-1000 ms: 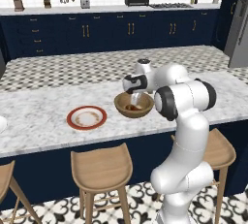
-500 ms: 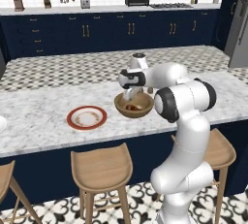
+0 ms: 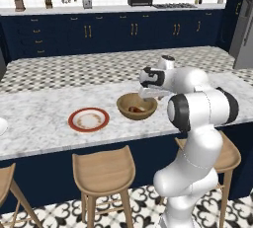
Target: Pick the chicken drumstick and garlic from their plates and place them in the bowl. Then put the bowl in the fridge.
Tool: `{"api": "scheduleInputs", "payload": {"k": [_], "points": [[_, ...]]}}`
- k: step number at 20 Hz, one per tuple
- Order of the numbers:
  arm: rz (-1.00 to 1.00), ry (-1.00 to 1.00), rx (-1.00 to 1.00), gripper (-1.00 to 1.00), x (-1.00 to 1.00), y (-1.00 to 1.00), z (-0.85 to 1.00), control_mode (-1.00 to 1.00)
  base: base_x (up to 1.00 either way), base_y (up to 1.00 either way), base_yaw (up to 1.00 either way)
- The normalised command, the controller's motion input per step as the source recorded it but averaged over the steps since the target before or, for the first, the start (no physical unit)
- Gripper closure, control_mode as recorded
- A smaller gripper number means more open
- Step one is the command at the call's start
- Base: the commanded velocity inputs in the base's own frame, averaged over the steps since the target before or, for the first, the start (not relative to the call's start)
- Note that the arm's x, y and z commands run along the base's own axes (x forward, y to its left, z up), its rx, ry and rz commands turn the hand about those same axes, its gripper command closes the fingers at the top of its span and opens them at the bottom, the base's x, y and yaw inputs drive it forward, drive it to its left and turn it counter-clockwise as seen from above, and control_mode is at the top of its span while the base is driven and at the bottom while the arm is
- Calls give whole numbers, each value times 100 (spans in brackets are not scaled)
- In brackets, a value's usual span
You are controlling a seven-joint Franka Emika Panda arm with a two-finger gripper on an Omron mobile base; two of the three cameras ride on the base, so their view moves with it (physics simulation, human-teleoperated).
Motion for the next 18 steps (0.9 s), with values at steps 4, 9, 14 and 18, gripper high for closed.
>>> {"api": "scheduleInputs", "payload": {"k": [4,9,14,18], "points": [[-65,16,32,-100,-3,-58,10,-100,0,0,0],[-26,8,22,-100,1,-24,0,-100,0,0,0],[0,-1,5,-100,39,0,-16,-100,0,0,0],[0,8,1,-100,26,0,-49,-100,0,0,0]]}}
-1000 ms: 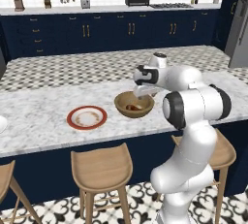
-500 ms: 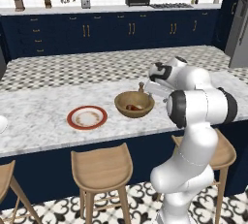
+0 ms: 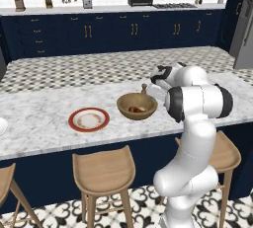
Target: Pick the chicken drumstick and garlic from their plates and place them in the bowl. Then put the bowl in the fridge.
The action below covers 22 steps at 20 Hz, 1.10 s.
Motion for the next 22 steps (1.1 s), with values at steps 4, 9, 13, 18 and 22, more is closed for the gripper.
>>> {"api": "scheduleInputs", "payload": {"k": [4,9,13,18,22], "points": [[0,18,0,-100,22,-2,-44,-100,0,0,0],[1,4,0,-100,28,0,-8,-100,0,0,0],[2,0,0,-100,24,1,-8,-100,0,0,0],[3,2,0,-100,8,7,-37,-100,0,0,0],[3,0,0,-100,8,10,-28,-100,0,0,0]]}}
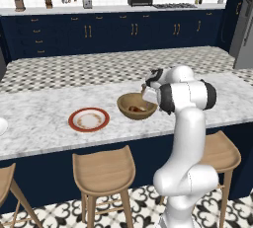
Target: Pick the chicken drumstick and garlic from their plates and place them in the bowl. Then put the bowl in the fridge.
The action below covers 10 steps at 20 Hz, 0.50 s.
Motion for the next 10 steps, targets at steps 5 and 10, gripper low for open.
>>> {"api": "scheduleInputs", "payload": {"k": [5,10], "points": [[2,0,0,100,3,16,-16,-100,0,0,0],[0,0,0,100,-4,24,0,-100,0,0,0]]}}
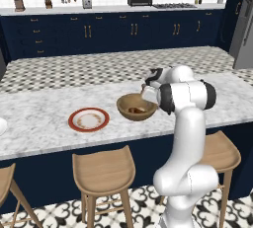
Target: Pick the chicken drumstick and garlic from their plates and place them in the bowl. Then put the bowl in the fridge.
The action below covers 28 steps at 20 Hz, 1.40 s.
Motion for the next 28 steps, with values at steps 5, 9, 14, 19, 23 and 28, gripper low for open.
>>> {"api": "scheduleInputs", "payload": {"k": [5,9,14,19,23,28], "points": [[-12,1,0,100,-40,22,2,-100,0,0,0],[-45,0,2,100,-66,0,47,-100,0,0,0],[-60,-2,6,100,-66,7,74,-100,0,0,0],[-58,2,-2,100,-42,12,62,-100,0,0,0],[-51,1,-6,100,-62,26,54,-100,0,0,0],[-61,18,0,100,-21,27,62,-100,0,0,0]]}}
